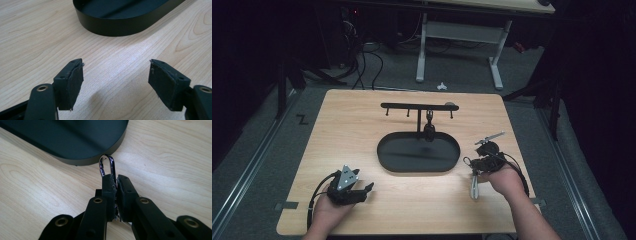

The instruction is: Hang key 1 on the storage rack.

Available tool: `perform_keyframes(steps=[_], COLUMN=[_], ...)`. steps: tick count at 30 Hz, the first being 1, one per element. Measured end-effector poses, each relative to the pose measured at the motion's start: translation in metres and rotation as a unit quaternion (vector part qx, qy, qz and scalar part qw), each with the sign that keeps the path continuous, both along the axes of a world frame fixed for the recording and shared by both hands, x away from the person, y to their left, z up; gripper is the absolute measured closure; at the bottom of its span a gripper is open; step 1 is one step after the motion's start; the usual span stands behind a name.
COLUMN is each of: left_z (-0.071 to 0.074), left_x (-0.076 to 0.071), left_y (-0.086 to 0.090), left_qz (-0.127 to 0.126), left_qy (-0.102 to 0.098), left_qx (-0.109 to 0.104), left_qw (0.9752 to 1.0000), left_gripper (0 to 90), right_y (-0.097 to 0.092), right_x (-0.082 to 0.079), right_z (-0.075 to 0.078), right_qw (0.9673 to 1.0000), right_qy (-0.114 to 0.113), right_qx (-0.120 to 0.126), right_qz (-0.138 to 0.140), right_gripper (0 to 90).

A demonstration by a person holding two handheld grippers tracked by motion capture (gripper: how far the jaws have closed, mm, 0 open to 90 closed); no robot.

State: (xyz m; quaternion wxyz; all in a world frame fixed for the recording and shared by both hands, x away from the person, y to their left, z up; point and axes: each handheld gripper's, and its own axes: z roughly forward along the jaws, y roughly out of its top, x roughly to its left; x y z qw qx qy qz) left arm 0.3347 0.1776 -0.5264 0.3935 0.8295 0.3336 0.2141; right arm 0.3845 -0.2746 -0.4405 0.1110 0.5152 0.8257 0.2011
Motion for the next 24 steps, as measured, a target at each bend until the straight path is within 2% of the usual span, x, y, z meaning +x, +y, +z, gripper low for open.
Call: perform_keyframes(steps=[13, 24], left_z=[0.000, 0.001], left_x=[0.000, -0.001], left_y=[0.000, 0.002], left_qz=[0.001, 0.003], left_qy=[0.000, -0.002], left_qx=[-0.002, -0.005], left_qw=[1.0000, 1.0000], left_gripper=[28.5, 28.5], right_y=[0.001, 0.009], right_x=[0.003, 0.009], right_z=[0.041, 0.067], right_qw=[0.9998, 0.9992], right_qy=[-0.019, -0.040], right_qx=[-0.001, 0.002], right_qz=[-0.001, 0.007], right_gripper=[85.1, 85.2])
